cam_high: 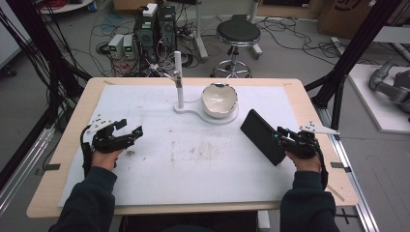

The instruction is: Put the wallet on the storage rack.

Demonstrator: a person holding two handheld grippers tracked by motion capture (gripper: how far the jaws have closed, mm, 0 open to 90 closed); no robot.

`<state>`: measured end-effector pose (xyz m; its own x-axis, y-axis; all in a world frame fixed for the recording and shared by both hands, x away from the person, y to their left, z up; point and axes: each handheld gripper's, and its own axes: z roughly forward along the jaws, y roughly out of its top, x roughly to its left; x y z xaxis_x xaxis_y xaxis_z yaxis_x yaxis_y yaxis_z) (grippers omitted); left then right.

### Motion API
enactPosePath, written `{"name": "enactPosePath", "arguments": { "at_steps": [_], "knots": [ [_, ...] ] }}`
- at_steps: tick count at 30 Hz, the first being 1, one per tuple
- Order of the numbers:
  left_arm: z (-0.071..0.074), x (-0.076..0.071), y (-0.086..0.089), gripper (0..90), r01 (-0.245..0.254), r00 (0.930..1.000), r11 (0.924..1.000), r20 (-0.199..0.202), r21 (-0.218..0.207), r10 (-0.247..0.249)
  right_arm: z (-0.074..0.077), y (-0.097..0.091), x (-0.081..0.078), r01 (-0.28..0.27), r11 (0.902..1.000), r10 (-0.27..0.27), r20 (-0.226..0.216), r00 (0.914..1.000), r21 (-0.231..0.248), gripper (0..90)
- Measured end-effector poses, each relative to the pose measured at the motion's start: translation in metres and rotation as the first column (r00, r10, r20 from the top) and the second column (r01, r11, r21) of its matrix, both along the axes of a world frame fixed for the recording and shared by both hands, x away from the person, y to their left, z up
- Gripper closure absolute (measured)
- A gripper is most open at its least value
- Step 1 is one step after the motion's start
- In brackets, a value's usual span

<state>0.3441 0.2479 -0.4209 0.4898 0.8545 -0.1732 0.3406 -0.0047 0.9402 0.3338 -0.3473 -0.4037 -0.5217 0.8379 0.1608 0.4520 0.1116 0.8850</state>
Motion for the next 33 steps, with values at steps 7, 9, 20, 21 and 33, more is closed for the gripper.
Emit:
{"name": "enactPosePath", "arguments": {
  "at_steps": [7, 9, 20, 21, 33],
  "knots": [
    [0.000, 0.000, 0.000, 22.8, 0.005, 1.0000, 1.0000, 0.000, -0.002, -0.005, -0.003, 0.002, -0.001, -0.049, 0.9987, 0.049, 0.004, 0.9988, -0.017, 56.3],
    [0.000, 0.000, 0.000, 22.8, 0.005, 1.0000, 1.0000, 0.001, -0.002, -0.005, -0.003, 0.005, -0.003, -0.082, 0.9954, 0.083, 0.018, 0.9964, -0.049, 52.7],
    [-0.001, 0.000, 0.000, 22.8, 0.012, 0.9999, 0.9999, -0.007, -0.002, -0.012, -0.026, 0.017, -0.001, -0.080, 0.9892, 0.073, -0.057, 0.9957, -0.123, 36.7],
    [-0.001, 0.000, 0.000, 22.8, 0.011, 0.9999, 0.9999, -0.008, -0.002, -0.011, -0.027, 0.016, -0.002, -0.074, 0.9892, 0.068, -0.052, 0.9963, -0.127, 36.8],
    [-0.002, 0.001, 0.000, 23.1, 0.011, 0.9999, 0.9999, -0.009, -0.003, -0.011, -0.022, 0.007, -0.011, -0.058, 0.9900, 0.059, 0.004, 0.9982, -0.129, 72.0]
  ]
}}
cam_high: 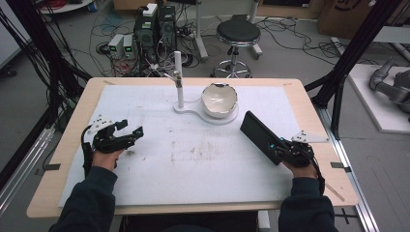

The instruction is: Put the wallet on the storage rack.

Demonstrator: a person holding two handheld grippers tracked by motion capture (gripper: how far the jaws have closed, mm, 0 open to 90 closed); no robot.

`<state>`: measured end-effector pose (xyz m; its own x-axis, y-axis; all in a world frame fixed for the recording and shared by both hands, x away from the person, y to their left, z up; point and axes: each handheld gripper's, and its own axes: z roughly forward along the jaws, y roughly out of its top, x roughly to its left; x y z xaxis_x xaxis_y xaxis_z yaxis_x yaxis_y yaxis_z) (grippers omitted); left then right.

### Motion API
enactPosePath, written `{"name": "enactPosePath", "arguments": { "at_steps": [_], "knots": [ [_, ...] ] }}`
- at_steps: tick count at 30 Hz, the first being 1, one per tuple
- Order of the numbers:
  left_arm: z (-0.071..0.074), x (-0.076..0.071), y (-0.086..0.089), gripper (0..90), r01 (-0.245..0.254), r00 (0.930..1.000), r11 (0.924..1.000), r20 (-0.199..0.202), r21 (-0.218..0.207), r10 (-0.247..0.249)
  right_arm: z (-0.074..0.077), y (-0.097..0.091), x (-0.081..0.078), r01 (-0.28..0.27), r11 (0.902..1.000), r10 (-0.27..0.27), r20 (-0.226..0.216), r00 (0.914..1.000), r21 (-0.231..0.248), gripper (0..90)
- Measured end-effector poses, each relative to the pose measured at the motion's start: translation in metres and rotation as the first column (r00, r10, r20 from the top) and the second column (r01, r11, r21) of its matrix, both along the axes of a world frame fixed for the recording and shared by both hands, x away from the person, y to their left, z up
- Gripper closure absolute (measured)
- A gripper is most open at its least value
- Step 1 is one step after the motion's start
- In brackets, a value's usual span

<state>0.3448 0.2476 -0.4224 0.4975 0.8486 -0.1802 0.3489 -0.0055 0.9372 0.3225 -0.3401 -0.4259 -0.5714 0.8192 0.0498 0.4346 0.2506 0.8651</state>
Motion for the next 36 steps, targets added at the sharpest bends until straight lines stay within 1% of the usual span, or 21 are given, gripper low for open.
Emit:
{"name": "enactPosePath", "arguments": {
  "at_steps": [2, 4, 5, 7, 8, 9, 10, 11, 12, 14, 16, 18, 19, 22, 24, 27, 28, 29, 31, 34, 36],
  "knots": [
    [0.000, 0.000, 0.000, 23.3, 0.000, 1.0000, 1.0000, 0.000, 0.000, 0.000, 0.002, 0.001, -0.001, 0.006, 1.0000, -0.006, 0.012, 0.9999, -0.007, 72.4],
    [0.000, 0.000, 0.000, 23.3, 0.000, 1.0000, 1.0000, -0.001, 0.000, 0.000, 0.001, 0.001, 0.000, -0.008, 0.9999, 0.008, 0.009, 0.9999, -0.007, 72.0],
    [0.000, 0.000, 0.000, 23.4, 0.000, 1.0000, 1.0000, 0.000, 0.000, 0.000, -0.002, 0.001, 0.001, -0.017, 0.9999, 0.017, 0.000, 0.9999, -0.003, 71.3],
    [0.000, 0.000, 0.000, 23.3, 0.001, 1.0000, 1.0000, -0.002, 0.002, -0.001, -0.007, 0.002, 0.003, -0.035, 0.9994, 0.035, -0.035, 0.9988, 0.000, 67.9],
    [0.000, 0.000, 0.000, 23.3, 0.001, 1.0000, 1.0000, -0.002, 0.003, -0.001, -0.010, 0.003, 0.004, -0.042, 0.9988, 0.041, -0.054, 0.9977, -0.023, 66.6],
    [0.000, 0.000, 0.000, 23.3, 0.001, 1.0000, 1.0000, -0.002, 0.004, -0.001, -0.012, 0.004, 0.004, -0.044, 0.9978, 0.040, -0.072, 0.9966, -0.051, 68.9],
    [0.000, 0.000, -0.001, 23.4, 0.001, 1.0000, 1.0000, -0.002, 0.005, -0.001, -0.014, 0.004, 0.004, -0.042, 0.9967, 0.036, -0.079, 0.9962, -0.070, 72.1],
    [0.000, 0.000, -0.001, 23.5, 0.003, 1.0000, 1.0000, -0.001, 0.007, -0.003, -0.013, 0.004, 0.004, -0.041, 0.9966, 0.035, -0.077, 0.9964, -0.072, 72.9],
    [0.000, 0.000, 0.000, 23.6, 0.003, 1.0000, 1.0000, -0.001, 0.008, -0.003, -0.011, 0.004, 0.003, -0.037, 0.9968, 0.032, -0.069, 0.9971, -0.071, 73.4],
    [0.000, 0.000, 0.000, 23.7, 0.001, 1.0000, 1.0000, -0.002, 0.007, -0.001, -0.005, 0.004, 0.001, -0.024, 0.9986, 0.023, -0.034, 0.9992, -0.047, 73.7],
    [0.000, 0.000, 0.000, 23.7, 0.001, 1.0000, 1.0000, -0.002, 0.006, -0.001, 0.002, 0.004, -0.002, -0.017, 0.9998, 0.017, 0.013, 0.9998, -0.004, 73.5],
    [0.000, 0.000, -0.001, 23.8, 0.002, 1.0000, 1.0000, 0.000, 0.008, -0.002, 0.008, 0.003, -0.004, -0.017, 0.9988, 0.015, 0.055, 0.9984, 0.045, 73.2],
    [0.000, 0.000, -0.001, 24.0, 0.002, 1.0000, 1.0000, 0.000, 0.009, -0.002, 0.011, 0.004, -0.006, -0.015, 0.9982, 0.011, 0.077, 0.9970, 0.058, 73.2],
    [0.000, -0.001, 0.000, 24.7, 0.004, 1.0000, 0.9999, 0.004, 0.010, -0.004, 0.019, 0.004, -0.008, -0.004, 0.9953, -0.007, 0.112, 0.9937, 0.097, 73.6],
    [0.000, -0.001, 0.000, 25.1, 0.003, 1.0000, 1.0000, 0.004, 0.008, -0.003, 0.024, 0.005, -0.008, 0.006, 0.9930, -0.021, 0.124, 0.9920, 0.118, 74.0],
    [0.000, -0.002, 0.001, 25.2, 0.005, 1.0000, 1.0000, 0.007, 0.006, -0.005, 0.031, 0.006, -0.008, 0.004, 0.9892, -0.025, 0.139, 0.9899, 0.146, 73.9],
    [0.000, -0.002, 0.001, 25.2, 0.006, 1.0000, 1.0000, 0.008, 0.006, -0.006, 0.034, 0.007, -0.007, 0.007, 0.9884, -0.030, 0.145, 0.9890, 0.151, 74.0],
    [0.001, -0.002, 0.001, 25.2, 0.004, 1.0000, 1.0000, 0.008, 0.004, -0.004, 0.037, 0.008, -0.006, 0.005, 0.9894, -0.027, 0.147, 0.9888, 0.145, 74.0],
    [0.001, -0.002, 0.001, 25.2, 0.004, 1.0000, 1.0000, 0.008, 0.005, -0.004, 0.043, 0.012, -0.005, -0.002, 0.9937, -0.016, 0.160, 0.9870, 0.112, 73.9],
    [0.000, -0.001, 0.000, 25.0, 0.005, 1.0000, 0.9998, 0.004, 0.021, -0.005, 0.055, 0.019, 0.000, -0.038, 0.9956, 0.022, 0.184, 0.9828, 0.086, 73.8],
    [0.000, -0.001, -0.001, 24.0, 0.011, 0.9999, 0.9995, 0.002, 0.029, -0.011, 0.064, 0.024, 0.004, -0.055, 0.9961, 0.041, 0.191, 0.9807, 0.070, 73.9]
  ]
}}
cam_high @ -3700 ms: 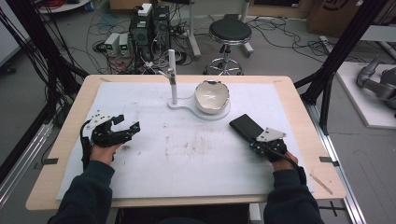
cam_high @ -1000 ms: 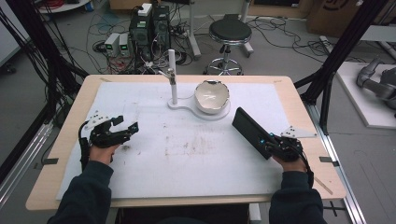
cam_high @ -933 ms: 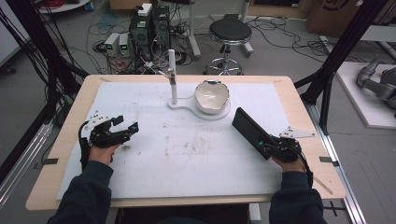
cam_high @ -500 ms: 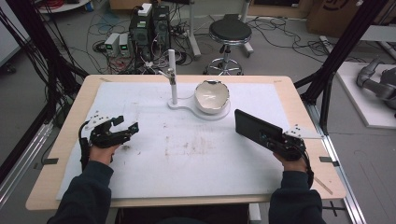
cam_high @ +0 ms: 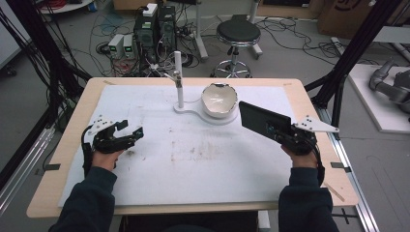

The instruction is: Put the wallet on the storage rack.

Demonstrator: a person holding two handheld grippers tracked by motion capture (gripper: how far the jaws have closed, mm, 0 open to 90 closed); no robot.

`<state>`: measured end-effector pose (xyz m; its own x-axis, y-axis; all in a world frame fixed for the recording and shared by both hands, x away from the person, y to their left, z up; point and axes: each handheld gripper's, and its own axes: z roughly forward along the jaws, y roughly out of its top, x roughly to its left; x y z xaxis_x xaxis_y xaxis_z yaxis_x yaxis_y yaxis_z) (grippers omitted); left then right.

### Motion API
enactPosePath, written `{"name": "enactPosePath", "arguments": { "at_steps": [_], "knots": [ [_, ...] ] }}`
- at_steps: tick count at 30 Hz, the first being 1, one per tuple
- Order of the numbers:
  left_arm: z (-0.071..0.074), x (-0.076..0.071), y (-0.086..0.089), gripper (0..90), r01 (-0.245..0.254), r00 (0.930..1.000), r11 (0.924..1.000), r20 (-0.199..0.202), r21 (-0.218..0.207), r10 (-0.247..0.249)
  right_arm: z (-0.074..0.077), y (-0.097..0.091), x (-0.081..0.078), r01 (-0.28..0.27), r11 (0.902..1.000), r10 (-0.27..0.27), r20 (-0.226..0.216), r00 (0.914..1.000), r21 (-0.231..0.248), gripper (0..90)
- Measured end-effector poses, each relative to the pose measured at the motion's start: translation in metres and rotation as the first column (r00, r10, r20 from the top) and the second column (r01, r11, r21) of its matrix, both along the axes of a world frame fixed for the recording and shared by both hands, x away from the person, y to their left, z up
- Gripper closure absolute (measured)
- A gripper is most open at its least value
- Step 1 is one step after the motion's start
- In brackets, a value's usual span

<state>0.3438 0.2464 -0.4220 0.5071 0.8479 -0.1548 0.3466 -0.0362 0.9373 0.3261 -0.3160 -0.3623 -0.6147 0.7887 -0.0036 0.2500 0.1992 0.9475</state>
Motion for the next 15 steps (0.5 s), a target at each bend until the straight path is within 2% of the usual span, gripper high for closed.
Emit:
{"name": "enactPosePath", "arguments": {
  "at_steps": [4, 10, 15],
  "knots": [
    [0.000, 0.000, 0.000, 23.9, 0.004, 1.0000, 1.0000, -0.002, 0.005, -0.004, 0.017, 0.009, 0.011, -0.023, 0.9995, 0.023, 0.027, 0.9994, -0.022, 73.8],
    [-0.001, 0.001, 0.001, 23.9, 0.004, 1.0000, 1.0000, -0.005, -0.008, -0.004, 0.041, 0.028, 0.029, -0.067, 0.9975, 0.069, 0.072, 0.9950, -0.023, 73.8],
    [-0.001, 0.002, 0.001, 23.9, 0.004, 1.0000, 1.0000, -0.006, -0.007, -0.004, 0.058, 0.046, 0.045, -0.103, 0.9931, 0.108, 0.082, 0.9908, -0.056, 73.8]
  ]
}}
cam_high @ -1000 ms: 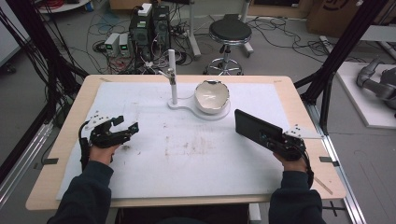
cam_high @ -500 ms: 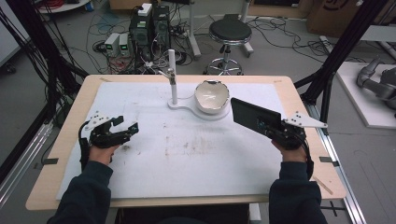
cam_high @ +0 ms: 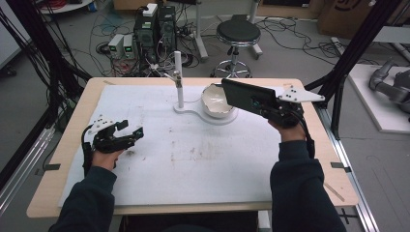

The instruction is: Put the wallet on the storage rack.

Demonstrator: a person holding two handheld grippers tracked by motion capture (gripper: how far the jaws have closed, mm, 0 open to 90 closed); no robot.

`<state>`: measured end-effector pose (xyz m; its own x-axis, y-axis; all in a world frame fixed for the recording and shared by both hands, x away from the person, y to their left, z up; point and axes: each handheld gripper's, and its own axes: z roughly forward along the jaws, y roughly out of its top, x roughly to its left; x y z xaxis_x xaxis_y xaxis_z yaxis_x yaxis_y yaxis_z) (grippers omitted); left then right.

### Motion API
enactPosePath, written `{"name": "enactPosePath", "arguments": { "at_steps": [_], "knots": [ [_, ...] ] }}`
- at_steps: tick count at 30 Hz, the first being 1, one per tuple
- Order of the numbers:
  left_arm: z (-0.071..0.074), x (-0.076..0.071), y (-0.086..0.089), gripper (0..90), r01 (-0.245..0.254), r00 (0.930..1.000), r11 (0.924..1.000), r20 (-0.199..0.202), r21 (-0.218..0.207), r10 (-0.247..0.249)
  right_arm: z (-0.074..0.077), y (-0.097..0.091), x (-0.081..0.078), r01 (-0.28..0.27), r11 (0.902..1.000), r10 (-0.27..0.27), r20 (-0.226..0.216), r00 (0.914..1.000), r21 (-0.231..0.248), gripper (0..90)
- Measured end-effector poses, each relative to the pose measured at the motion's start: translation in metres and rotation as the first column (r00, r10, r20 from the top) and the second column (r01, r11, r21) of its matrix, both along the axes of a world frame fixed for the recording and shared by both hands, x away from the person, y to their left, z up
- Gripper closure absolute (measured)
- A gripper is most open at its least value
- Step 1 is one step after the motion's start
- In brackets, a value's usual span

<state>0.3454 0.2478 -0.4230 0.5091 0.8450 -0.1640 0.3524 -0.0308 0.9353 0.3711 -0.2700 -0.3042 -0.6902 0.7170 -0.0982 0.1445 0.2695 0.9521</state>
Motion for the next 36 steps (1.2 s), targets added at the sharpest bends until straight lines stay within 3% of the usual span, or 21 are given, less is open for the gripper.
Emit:
{"name": "enactPosePath", "arguments": {
  "at_steps": [6, 10, 14, 16, 21, 24, 31, 36],
  "knots": [
    [0.000, 0.000, 0.001, 23.9, 0.001, 1.0000, 1.0000, 0.001, -0.005, -0.001, 0.010, 0.019, 0.022, -0.022, 0.9984, 0.023, 0.002, 0.9997, -0.052, 73.8],
    [-0.001, 0.000, 0.003, 23.9, 0.001, 1.0000, 1.0000, -0.003, -0.008, -0.001, 0.010, 0.031, 0.035, -0.033, 0.9872, 0.034, -0.001, 0.9994, -0.156, 73.8],
    [-0.001, 0.001, 0.004, 23.9, -0.003, 1.0000, 0.9999, -0.003, -0.014, 0.003, 0.005, 0.041, 0.043, -0.048, 0.9566, 0.050, -0.003, 0.9988, -0.287, 73.8],
    [-0.001, 0.001, 0.003, 23.9, -0.002, 1.0000, 0.9998, -0.003, -0.019, 0.002, 0.003, 0.046, 0.046, -0.054, 0.9347, 0.058, 0.002, 0.9983, -0.351, 73.8],
    [-0.001, 0.001, 0.003, 23.9, 0.001, 1.0000, 0.9998, -0.004, -0.019, -0.001, -0.002, 0.056, 0.054, -0.054, 0.8913, 0.060, -0.002, 0.9982, -0.450, 73.7],
    [-0.001, 0.001, 0.004, 23.9, 0.000, 1.0000, 0.9998, -0.004, -0.019, 0.000, -0.001, 0.064, 0.060, -0.045, 0.8543, 0.062, 0.015, 0.9980, -0.518, 73.7],
    [-0.001, 0.001, 0.004, 23.9, 0.008, 1.0000, 0.9997, -0.004, -0.024, -0.008, 0.000, 0.076, 0.077, -0.050, 0.8146, 0.056, -0.008, 0.9984, -0.578, 73.5],
    [-0.001, 0.001, 0.003, 23.9, 0.011, 0.9999, 0.9996, -0.006, -0.025, -0.011, -0.009, 0.081, 0.090, -0.072, 0.8095, 0.059, -0.040, 0.9974, -0.583, 73.2]
  ]
}}
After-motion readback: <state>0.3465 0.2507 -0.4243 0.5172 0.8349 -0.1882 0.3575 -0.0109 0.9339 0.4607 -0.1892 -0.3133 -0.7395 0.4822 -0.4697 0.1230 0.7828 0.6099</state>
